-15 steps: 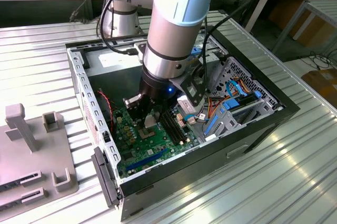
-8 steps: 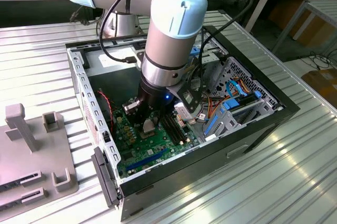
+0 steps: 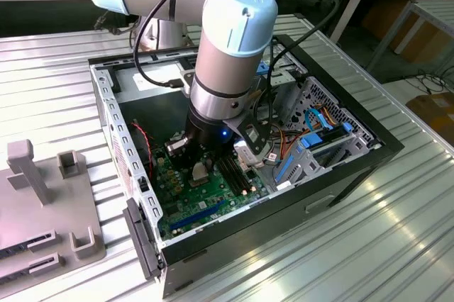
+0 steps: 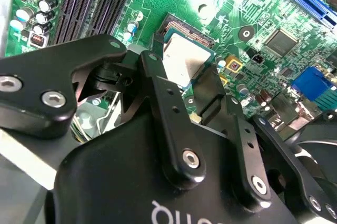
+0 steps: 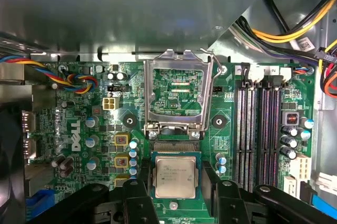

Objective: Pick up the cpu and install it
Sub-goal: 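Place the cpu into insertion slot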

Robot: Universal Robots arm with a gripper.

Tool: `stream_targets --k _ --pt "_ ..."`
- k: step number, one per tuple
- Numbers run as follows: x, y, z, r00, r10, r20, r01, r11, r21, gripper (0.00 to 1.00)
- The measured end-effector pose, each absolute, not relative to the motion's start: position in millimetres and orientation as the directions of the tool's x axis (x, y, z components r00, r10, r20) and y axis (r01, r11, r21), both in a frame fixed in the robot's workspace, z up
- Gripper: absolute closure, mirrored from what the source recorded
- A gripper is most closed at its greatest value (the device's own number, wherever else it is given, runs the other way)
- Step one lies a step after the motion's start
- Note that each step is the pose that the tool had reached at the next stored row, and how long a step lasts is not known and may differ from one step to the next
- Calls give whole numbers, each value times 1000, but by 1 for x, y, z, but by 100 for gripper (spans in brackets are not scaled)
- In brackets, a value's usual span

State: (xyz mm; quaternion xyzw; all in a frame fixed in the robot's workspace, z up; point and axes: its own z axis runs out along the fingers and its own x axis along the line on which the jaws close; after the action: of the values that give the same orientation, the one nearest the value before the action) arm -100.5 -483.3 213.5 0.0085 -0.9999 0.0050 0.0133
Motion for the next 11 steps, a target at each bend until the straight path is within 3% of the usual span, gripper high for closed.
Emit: stream_targets --k 11 --pt "-102 -483 205 -999 -27 27 -27 1000 -3 53"
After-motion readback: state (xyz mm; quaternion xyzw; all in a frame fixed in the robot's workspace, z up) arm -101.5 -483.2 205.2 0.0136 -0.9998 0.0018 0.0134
